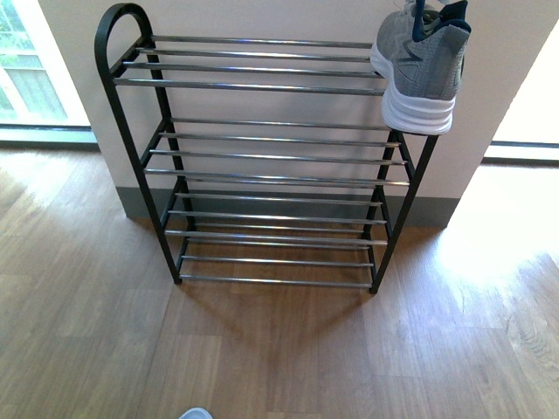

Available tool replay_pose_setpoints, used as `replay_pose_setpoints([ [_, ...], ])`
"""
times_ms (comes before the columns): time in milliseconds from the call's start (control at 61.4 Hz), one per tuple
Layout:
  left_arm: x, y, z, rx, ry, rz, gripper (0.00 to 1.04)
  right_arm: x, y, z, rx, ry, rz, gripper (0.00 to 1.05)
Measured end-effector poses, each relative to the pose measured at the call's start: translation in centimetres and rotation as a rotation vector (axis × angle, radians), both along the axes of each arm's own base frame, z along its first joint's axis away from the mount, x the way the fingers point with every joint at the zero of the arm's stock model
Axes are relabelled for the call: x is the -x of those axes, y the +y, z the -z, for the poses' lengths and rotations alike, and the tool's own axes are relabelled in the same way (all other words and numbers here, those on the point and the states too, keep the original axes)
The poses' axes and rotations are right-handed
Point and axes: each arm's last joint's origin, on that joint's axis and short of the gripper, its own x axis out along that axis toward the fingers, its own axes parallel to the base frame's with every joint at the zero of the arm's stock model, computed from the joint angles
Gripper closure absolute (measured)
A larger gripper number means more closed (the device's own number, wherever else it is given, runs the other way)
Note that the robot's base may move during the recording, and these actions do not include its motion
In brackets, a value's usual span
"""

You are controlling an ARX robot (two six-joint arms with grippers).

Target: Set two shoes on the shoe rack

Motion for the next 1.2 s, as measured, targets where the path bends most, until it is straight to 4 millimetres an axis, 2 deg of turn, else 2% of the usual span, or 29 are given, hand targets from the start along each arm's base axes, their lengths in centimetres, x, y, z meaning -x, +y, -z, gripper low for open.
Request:
replay_pose_setpoints([
  [130, 0.0, 0.0, 0.0, 0.000, 0.000, 0.000, 1.03, 4.1, -1.6, 0.5, 0.047, -0.062, -0.023, 0.09],
  [293, 0.0, 0.0, 0.0, 0.000, 0.000, 0.000, 1.03, 9.2, -3.1, 2.1, 0.101, -0.104, -0.055, 0.09],
  [505, 0.0, 0.0, 0.0, 0.000, 0.000, 0.000, 1.03, 14.7, -4.4, 5.5, 0.124, -0.122, -0.093, 0.09],
  [586, 0.0, 0.0, 0.0, 0.000, 0.000, 0.000, 1.03, 16.9, -4.8, 7.6, 0.133, -0.131, -0.104, 0.09],
  [798, 0.0, 0.0, 0.0, 0.000, 0.000, 0.000, 1.03, 19.3, -5.8, 10.7, 0.137, -0.139, -0.063, 0.09],
  [1107, 0.0, 0.0, 0.0, 0.000, 0.000, 0.000, 1.03, 19.4, -6.1, 10.8, 0.149, -0.156, -0.056, 0.09],
  [1205, 0.0, 0.0, 0.0, 0.000, 0.000, 0.000, 1.03, 20.0, -5.3, 11.2, 0.234, -0.234, -0.132, 0.24],
])
